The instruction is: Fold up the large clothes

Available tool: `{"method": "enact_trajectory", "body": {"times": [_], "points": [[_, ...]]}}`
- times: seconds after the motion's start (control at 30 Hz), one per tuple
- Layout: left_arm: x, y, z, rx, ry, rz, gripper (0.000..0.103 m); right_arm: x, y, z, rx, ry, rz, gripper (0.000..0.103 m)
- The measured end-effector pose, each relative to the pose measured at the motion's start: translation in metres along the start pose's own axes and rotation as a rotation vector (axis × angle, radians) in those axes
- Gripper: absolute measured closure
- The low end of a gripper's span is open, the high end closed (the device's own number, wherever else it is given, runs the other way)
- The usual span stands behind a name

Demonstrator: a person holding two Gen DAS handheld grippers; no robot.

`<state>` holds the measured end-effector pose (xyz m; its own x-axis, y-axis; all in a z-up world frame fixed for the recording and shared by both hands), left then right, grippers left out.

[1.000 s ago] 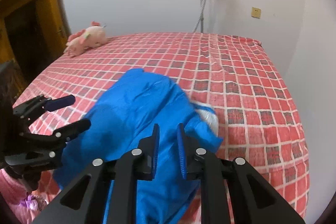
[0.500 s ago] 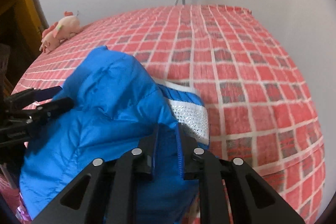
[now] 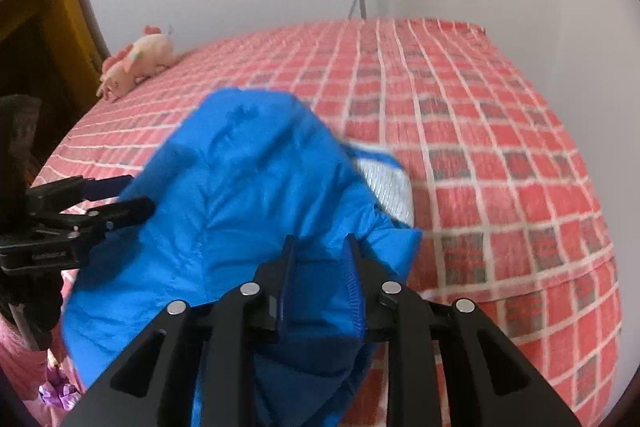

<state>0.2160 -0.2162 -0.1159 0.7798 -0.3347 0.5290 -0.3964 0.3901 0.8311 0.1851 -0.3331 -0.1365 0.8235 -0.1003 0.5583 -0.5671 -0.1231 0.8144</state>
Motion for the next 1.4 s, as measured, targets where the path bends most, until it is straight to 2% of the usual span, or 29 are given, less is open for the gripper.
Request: {"method": "enact_trajectory", "body": {"times": [0.1,0.2,0.23,0.27,0.3,0.33,0.37,0.43,0.53,0.73,0.9,0.97,1.0,1.1,1.17,1.23,1.4], "points": [[-0.001,0.000,-0.003,-0.004,0.013,-0.008,0.032,0.002,-0.001,0.001,0.005,-0.012,-0.007,0.081],[-0.004,0.012,-0.008,-0.020,0.033,-0.021,0.033,0.002,0.015,0.000,0.033,-0.033,-0.009,0.077],[-0.006,0.020,-0.012,-0.031,0.043,-0.016,0.033,0.001,0.024,-0.002,0.050,-0.034,-0.006,0.070],[-0.008,0.028,-0.016,-0.033,0.049,-0.004,0.032,-0.001,0.034,-0.005,0.061,-0.034,-0.002,0.058],[-0.009,0.034,-0.021,-0.026,0.053,0.007,0.031,-0.003,0.040,-0.006,0.062,-0.035,-0.001,0.052],[-0.012,0.037,-0.025,-0.020,0.057,0.010,0.028,-0.006,0.048,-0.006,0.050,-0.032,-0.009,0.041],[-0.016,0.041,-0.030,-0.015,0.061,0.004,0.025,-0.009,0.051,-0.007,0.043,-0.026,-0.022,0.036],[-0.025,0.041,-0.034,-0.025,0.066,-0.023,0.024,-0.017,0.054,-0.011,0.058,-0.022,-0.060,0.033],[-0.040,0.035,-0.037,-0.060,0.091,-0.077,0.020,-0.037,0.049,-0.013,0.098,-0.068,-0.165,0.026],[-0.052,0.024,-0.027,-0.145,0.090,-0.119,0.012,-0.059,0.022,-0.016,0.159,-0.119,-0.295,0.019],[-0.055,0.003,-0.017,-0.251,0.090,-0.164,0.009,-0.065,0.000,-0.015,0.247,-0.175,-0.345,0.018],[-0.056,-0.010,-0.013,-0.335,0.130,-0.200,0.008,-0.067,-0.011,-0.016,0.300,-0.198,-0.362,0.017],[-0.056,-0.015,-0.014,-0.352,0.143,-0.204,0.008,-0.067,-0.014,-0.017,0.331,-0.203,-0.361,0.017],[-0.053,-0.015,-0.010,-0.353,0.136,-0.176,0.012,-0.064,-0.015,-0.021,0.416,-0.192,-0.323,0.028],[-0.051,-0.009,-0.005,-0.337,0.109,-0.140,0.021,-0.063,-0.009,-0.023,0.424,-0.166,-0.286,0.040],[-0.050,-0.004,-0.005,-0.334,0.110,-0.119,0.027,-0.059,0.000,-0.027,0.416,-0.128,-0.236,0.047],[-0.043,0.011,-0.002,-0.293,0.075,-0.060,0.035,-0.049,0.021,-0.033,0.401,-0.053,-0.161,0.054]]}}
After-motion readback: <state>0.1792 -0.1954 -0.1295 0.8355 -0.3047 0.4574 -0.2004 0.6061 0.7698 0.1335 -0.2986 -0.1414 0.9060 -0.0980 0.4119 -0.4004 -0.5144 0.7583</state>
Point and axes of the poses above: each gripper's, at about its wrist camera, not at the fingertips, and y roughly against the way its jaws point, z to its right, x to its top, the point moved 10 cm from there along -y, roughly the way its jaws point, and after that the axes turned 5 degrees about -z, right-handed, at the moved point
